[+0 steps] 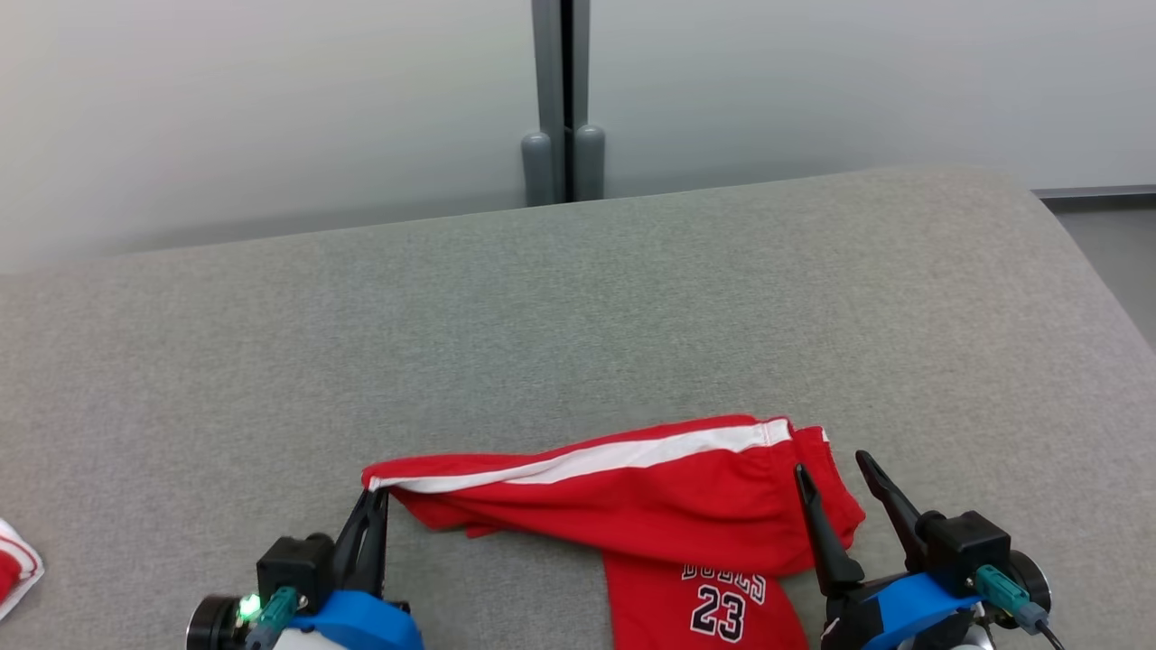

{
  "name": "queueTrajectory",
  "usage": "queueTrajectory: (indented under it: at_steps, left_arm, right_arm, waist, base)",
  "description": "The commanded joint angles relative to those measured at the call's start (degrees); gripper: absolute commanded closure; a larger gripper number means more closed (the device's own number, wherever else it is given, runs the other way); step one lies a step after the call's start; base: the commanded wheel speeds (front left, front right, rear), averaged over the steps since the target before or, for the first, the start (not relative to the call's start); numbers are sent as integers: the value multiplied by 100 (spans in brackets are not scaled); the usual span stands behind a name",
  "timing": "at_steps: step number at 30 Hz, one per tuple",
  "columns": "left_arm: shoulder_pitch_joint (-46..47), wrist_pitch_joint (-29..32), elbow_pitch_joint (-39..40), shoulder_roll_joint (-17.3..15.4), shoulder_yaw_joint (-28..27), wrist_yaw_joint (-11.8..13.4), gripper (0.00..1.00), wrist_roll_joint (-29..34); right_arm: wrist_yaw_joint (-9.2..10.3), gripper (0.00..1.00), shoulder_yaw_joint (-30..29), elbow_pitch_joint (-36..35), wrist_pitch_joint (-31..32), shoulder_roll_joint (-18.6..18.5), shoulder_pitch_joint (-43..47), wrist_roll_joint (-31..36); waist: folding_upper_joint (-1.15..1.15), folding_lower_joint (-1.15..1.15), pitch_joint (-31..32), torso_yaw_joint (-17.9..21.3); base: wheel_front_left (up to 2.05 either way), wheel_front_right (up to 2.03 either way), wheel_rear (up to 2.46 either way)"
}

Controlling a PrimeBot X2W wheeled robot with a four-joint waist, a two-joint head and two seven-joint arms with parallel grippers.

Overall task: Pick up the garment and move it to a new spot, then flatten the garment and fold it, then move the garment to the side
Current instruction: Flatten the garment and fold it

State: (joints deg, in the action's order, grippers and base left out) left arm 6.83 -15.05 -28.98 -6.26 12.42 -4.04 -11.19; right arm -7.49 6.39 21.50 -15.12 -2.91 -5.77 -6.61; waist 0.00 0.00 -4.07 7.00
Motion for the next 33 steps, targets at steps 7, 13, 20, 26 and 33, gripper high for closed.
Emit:
queueTrajectory:
  at_steps: [7, 13, 20, 26, 33]
  left_arm:
    - [-34, -20, -568, 216, -390, 155, 0, -7]
    - [-145, -19, -595, 312, -542, 316, 0, 31]
    - [-138, -19, -416, 339, -441, 366, 0, -9]
    - [-66, -19, -302, 339, -256, 431, 0, -140]
    - [-157, -19, -211, 340, -213, 474, 0, -232]
  right_arm:
    - [-1, 0, -3, 87, -4, -34, -122, -82]
    - [-1, 0, 100, 292, -4, -29, -96, -276]
    - [-1, 0, 192, 585, -5, -19, -382, -682]
    - [-1, 13, 362, 1193, -4, -62, -770, -937]
    - [-1, 100, 248, 1405, -4, -113, -1018, -913]
  waist:
    - [0, 0, -40, -265]
    - [0, 0, -70, -367]
    - [0, 0, -143, -493]
    - [0, 0, -193, -672]
    - [0, 0, -213, -832]
  base:
    - [0, 0, 0]
    - [0, 0, 0]
    - [0, 0, 0]
    - [0, 0, 0]
    - [0, 0, 0]
